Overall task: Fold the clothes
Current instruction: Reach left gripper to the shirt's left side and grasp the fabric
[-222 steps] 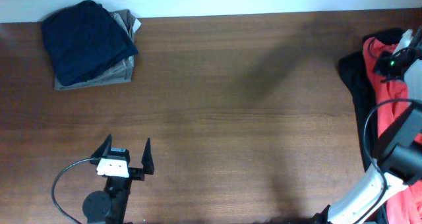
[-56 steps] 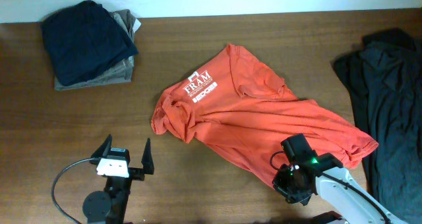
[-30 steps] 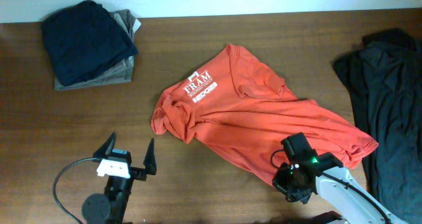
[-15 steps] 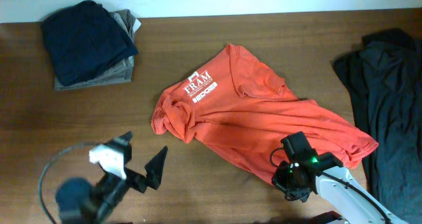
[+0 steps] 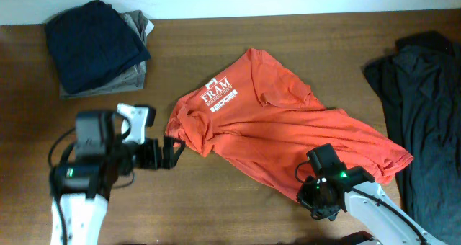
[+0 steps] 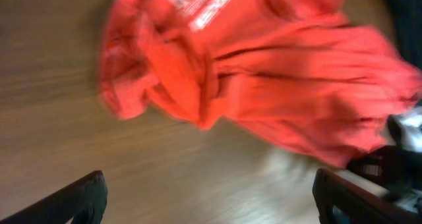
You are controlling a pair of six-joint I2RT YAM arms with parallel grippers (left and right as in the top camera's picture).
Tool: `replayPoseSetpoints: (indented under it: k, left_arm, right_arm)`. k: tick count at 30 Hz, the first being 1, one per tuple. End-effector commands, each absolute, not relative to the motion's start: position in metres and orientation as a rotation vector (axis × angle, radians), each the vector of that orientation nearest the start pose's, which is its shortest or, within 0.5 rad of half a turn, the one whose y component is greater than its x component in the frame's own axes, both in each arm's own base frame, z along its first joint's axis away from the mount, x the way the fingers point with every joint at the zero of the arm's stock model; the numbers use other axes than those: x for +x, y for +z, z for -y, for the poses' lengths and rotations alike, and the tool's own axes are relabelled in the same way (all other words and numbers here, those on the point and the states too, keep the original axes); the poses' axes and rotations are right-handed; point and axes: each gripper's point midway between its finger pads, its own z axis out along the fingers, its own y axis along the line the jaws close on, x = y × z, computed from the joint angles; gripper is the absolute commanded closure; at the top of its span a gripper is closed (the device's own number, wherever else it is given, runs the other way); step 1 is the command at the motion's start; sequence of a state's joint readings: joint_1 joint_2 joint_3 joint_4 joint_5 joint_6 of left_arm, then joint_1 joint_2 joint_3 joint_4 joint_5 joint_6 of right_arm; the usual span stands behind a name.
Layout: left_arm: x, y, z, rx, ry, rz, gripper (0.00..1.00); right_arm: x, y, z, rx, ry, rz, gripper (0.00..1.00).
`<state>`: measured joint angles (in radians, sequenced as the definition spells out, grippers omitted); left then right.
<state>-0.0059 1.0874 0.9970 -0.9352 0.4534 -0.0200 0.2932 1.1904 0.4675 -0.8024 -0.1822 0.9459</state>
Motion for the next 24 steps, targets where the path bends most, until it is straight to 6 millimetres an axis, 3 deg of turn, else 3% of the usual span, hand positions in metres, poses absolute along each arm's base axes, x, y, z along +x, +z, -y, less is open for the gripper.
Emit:
replayPoseSetpoints:
  k: [1,5,8,17,20,24]
  left_arm:
    - [0.295,0.19,0.058,0.021,-0.229,-2.638,0.01]
    - [0.317,0.179,0.091,0.141,-0.252,-2.673,0.01]
    - [0.325,0.158,0.101,0.169,-0.264,-2.719,0.01]
    - [0.364,0.094,0.106,-0.006,-0.271,-2.804,0.01]
    - [0.367,0.072,0.104,-0.052,-0.262,-2.853,0.1]
    - [0.365,0.051,0.102,-0.062,-0.246,-2.907,0.11]
  right_arm:
    - [0.149,0.002,-0.075,1.025,0.287,-3.003,0.9]
    - [0.149,0.002,-0.075,1.024,0.289,-3.001,0.9]
    - [0.149,0.002,-0.075,1.019,0.289,-3.002,0.91]
    - [0.149,0.002,-0.075,0.996,0.287,-3.011,0.91]
    - [0.149,0.002,-0.075,0.997,0.288,-3.011,0.91]
    - [0.148,0.002,-0.075,0.997,0.287,-3.012,0.91]
